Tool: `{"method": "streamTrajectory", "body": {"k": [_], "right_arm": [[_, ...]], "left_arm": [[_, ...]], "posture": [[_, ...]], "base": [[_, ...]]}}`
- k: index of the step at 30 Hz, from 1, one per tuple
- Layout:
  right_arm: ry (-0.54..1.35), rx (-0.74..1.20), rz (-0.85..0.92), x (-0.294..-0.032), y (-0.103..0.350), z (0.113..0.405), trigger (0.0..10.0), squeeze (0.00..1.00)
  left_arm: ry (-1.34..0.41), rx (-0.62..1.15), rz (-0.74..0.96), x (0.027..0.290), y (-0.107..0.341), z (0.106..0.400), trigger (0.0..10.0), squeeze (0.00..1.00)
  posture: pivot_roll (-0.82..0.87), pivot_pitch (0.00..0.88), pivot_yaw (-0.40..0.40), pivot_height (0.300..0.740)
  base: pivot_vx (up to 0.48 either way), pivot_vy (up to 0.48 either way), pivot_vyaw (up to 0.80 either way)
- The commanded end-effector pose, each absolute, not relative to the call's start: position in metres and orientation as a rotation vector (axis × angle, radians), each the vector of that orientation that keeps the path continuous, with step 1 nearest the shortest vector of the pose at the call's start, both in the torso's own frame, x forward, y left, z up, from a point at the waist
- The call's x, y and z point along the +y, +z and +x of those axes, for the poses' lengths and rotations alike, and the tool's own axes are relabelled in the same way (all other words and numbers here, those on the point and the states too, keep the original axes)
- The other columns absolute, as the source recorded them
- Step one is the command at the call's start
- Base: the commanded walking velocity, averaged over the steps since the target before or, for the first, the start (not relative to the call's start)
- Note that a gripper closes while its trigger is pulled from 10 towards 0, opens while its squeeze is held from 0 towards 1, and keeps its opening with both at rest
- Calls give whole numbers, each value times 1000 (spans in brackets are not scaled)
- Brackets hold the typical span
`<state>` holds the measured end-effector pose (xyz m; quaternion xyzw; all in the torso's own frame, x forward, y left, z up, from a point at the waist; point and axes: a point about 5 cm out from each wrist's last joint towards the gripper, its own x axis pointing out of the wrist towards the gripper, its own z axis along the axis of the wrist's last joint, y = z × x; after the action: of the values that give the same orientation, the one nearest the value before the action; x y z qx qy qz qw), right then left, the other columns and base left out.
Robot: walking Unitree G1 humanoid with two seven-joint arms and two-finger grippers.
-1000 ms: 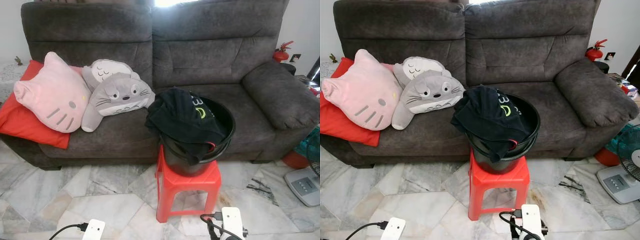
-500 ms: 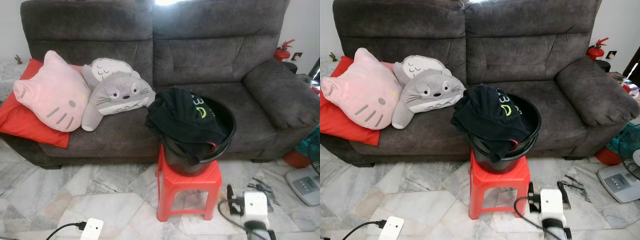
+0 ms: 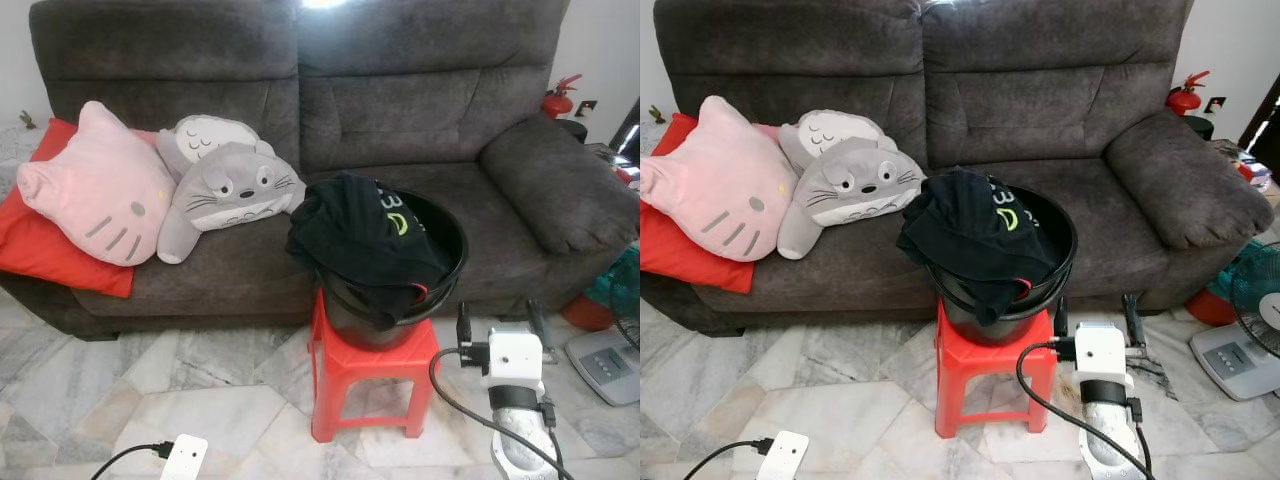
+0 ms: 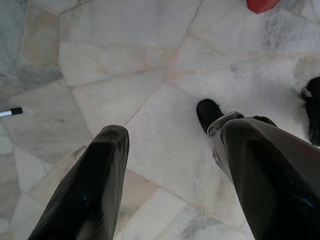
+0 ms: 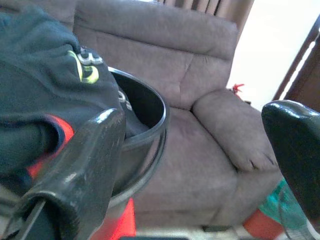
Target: Hang hanger
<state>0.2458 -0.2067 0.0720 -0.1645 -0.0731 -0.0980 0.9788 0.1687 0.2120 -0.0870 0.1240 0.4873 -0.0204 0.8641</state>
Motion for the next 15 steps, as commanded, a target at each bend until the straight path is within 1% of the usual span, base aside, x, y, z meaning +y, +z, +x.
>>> {"method": "streamTrajectory", "body": {"k": [1,5,14,15], "right_arm": [[-174,-153,-315,-200,80,247,10000,0],[-140,-151,-303,-191,83,246,10000,0],[-121,-114,-300,-189,82,244,10000,0],[-120,-111,-301,-189,82,244,10000,0]], "left_arm": [[-47,1042,273,214,-89,163,10000,0],[-43,1048,267,214,-90,161,10000,0],[-44,1055,266,215,-91,158,10000,0],[-44,1056,266,215,-91,158,10000,0]], "posture": [[-164,0,8,727],[-165,0,10,727],[-162,0,10,727],[-164,0,10,727]], "base": [[0,0,0],[0,0,0],[0,0,0],[244,0,0]]}}
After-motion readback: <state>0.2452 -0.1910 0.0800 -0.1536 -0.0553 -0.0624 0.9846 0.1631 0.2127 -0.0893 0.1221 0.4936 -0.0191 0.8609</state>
